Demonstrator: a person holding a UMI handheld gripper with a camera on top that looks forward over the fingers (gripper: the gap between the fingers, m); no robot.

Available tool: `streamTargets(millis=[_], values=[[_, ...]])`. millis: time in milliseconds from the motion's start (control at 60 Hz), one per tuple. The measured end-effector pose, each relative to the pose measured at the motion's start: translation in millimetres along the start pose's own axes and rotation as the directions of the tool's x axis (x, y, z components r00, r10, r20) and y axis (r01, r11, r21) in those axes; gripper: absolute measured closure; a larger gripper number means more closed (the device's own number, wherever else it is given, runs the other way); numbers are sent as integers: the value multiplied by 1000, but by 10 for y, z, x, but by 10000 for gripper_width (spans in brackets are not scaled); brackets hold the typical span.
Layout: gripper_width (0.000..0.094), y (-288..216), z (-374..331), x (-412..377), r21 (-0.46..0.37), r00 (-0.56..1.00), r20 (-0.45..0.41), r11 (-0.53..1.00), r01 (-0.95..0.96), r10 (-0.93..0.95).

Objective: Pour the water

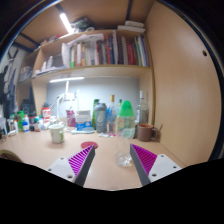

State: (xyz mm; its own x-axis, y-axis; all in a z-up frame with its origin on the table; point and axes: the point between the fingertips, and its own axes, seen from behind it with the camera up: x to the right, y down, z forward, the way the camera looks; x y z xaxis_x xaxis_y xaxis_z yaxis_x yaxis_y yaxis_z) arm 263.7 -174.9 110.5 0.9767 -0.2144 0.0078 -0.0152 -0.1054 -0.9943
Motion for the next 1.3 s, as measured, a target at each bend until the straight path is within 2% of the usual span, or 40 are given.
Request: streamTargets(millis=[200,350,433,467,533,833,967,1033,1083,1183,1233,1300], values=[[148,-98,820,556,-23,994,-108,1000,12,-14],[147,-35,1274,645,-34,992,-119,999,41,-44],[151,-51,1419,597,-12,993,-109,999,44,-46],[166,-49,1469,557,-10,994,-97,999,48,-49],[379,-49,1543,529,-10,994,-95,998,55,-56],[514,-139,1649,298,26,997,-73,999,40,-38],[512,-598,1744,37,73,967,-81,967,245,-239],[514,-915,1821,-204,102,900,-105,895,433,-423],[512,-1161,1892,-423,116,794,-143,786,607,-591],[514,-1506,2089,-991,118,431,-225,415,902,-874],[516,-1632,2191,-1214,119,245,-232,222,968,-942],[514,-1618,2363,-1566,79,23,-265,2,997,-964]])
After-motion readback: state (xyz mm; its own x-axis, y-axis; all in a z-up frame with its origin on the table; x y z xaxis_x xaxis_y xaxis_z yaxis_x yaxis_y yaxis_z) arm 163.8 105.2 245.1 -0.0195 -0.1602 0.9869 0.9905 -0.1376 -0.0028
